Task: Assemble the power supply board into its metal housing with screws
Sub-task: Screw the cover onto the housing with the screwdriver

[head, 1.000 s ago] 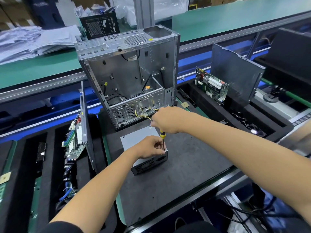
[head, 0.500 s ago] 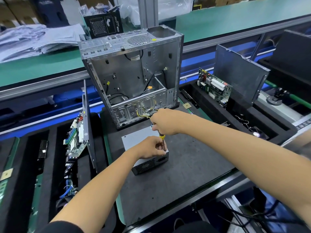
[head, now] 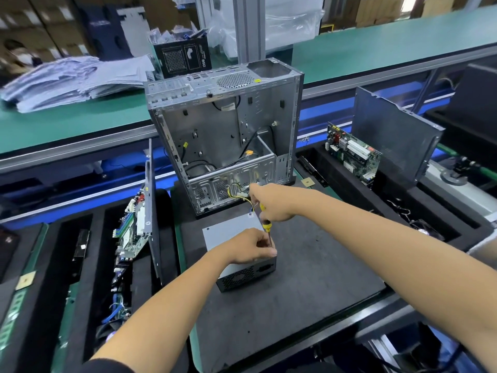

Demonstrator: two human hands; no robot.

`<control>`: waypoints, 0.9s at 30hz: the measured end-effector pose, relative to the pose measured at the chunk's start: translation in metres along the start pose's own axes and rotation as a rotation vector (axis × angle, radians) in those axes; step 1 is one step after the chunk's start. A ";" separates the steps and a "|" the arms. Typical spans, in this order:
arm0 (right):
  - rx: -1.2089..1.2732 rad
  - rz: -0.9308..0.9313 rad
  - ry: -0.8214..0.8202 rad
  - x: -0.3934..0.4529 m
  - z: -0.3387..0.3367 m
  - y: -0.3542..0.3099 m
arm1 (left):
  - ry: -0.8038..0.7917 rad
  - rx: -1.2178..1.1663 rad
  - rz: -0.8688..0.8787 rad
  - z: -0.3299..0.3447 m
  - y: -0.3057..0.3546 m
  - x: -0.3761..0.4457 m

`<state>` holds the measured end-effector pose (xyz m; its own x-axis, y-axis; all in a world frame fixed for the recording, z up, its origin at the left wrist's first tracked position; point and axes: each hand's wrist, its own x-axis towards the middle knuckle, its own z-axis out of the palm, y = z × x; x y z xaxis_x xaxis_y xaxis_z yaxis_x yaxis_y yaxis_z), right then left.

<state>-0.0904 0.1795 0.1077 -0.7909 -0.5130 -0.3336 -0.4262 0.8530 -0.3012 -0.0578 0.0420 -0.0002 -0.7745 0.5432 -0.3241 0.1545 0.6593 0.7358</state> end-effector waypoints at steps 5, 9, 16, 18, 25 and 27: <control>0.382 0.160 0.158 0.022 0.002 0.023 | 0.175 -0.066 -0.034 -0.001 0.017 0.018; 0.561 0.266 0.064 0.034 0.011 0.042 | 0.190 -0.010 -0.155 0.003 0.027 0.042; 0.399 0.413 0.014 0.054 0.041 0.082 | 0.316 0.606 -0.092 0.018 0.030 0.078; 0.375 0.442 -0.023 0.060 0.055 0.093 | 0.303 0.726 -0.066 0.022 0.024 0.088; 0.412 0.453 -0.152 0.085 0.086 0.110 | 0.221 0.889 -0.121 0.035 0.012 0.098; 0.417 0.463 -0.158 0.088 0.091 0.111 | 0.197 0.906 -0.145 0.035 0.012 0.098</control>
<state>-0.1680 0.2205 -0.0367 -0.7646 -0.1360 -0.6300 0.1751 0.8969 -0.4061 -0.1101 0.1213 -0.0438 -0.9007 0.3807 -0.2092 0.4029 0.9122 -0.0745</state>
